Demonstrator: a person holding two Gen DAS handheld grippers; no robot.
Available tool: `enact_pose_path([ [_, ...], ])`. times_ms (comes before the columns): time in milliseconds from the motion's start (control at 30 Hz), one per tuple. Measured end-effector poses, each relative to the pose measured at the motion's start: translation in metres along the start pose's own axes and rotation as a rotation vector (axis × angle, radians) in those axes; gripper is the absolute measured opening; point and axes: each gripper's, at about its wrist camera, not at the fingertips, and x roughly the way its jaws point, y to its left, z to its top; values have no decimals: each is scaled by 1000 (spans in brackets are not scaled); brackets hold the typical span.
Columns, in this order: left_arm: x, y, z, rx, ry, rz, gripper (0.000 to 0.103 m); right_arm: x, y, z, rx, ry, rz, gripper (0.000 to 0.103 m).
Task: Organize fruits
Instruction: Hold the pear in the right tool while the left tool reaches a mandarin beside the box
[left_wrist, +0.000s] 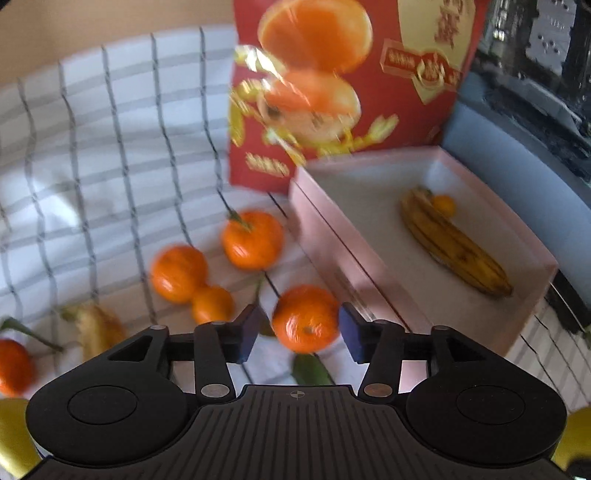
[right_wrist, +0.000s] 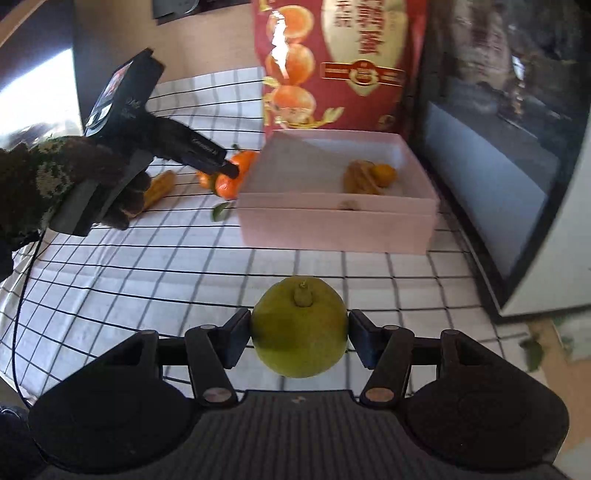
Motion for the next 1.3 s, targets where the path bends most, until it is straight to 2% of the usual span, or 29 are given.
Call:
enact_pose_path([
  [67, 5, -4, 1, 7, 16, -16, 55, -1, -4, -2, 14, -2, -8, 58],
  [167, 9, -12, 1, 26, 8, -1, 52, 1, -8, -2, 28, -2, -14, 58],
  [200, 9, -14, 0, 37, -2, 2, 48, 1, -9, -2, 31, -2, -12, 58],
  [300, 4, -18, -3, 70, -9, 26, 47, 2, -8, -2, 25, -1, -2, 58],
  [400, -11, -12, -5, 38, -46, 43, 44, 2, -6, 0, 18, -2, 1, 58],
  [433, -21, -11, -4, 28, -73, 46, 38, 2, -7, 1, 16, -2, 1, 58],
  [500, -44, -13, 4, 15, -146, 28, 9, 0, -10, 3, 19, -8, -2, 58],
  [600, -71, -22, 27, 15, -231, -45, 11, -3, -18, 11, 29, -22, -7, 58],
  [633, -77, -28, 36, 32, -248, -41, 11, -3, -19, 14, 27, -31, -10, 58],
  [700, -80, -37, 51, 47, -265, -35, 11, -4, -21, 19, 21, -47, -18, 58],
  [767, -76, -39, 58, 49, -250, -59, 14, -6, -23, 22, 23, -63, -22, 58],
  [833, -67, -41, 55, 81, -216, -46, 17, -8, -24, 22, 30, -70, -21, 58],
  [933, -53, -42, 36, 156, -171, 38, 18, -7, -27, 16, 45, -63, -19, 58],
  [1000, -52, -37, 21, 161, -161, 78, 18, -4, -27, 12, 54, -49, -25, 58],
  [1133, -46, -28, 1, 145, -146, 72, 18, 1, -29, 4, 77, -22, -25, 58],
  [1300, -24, -36, -7, 244, -110, 83, 19, 6, -25, 4, 61, -6, -18, 58],
])
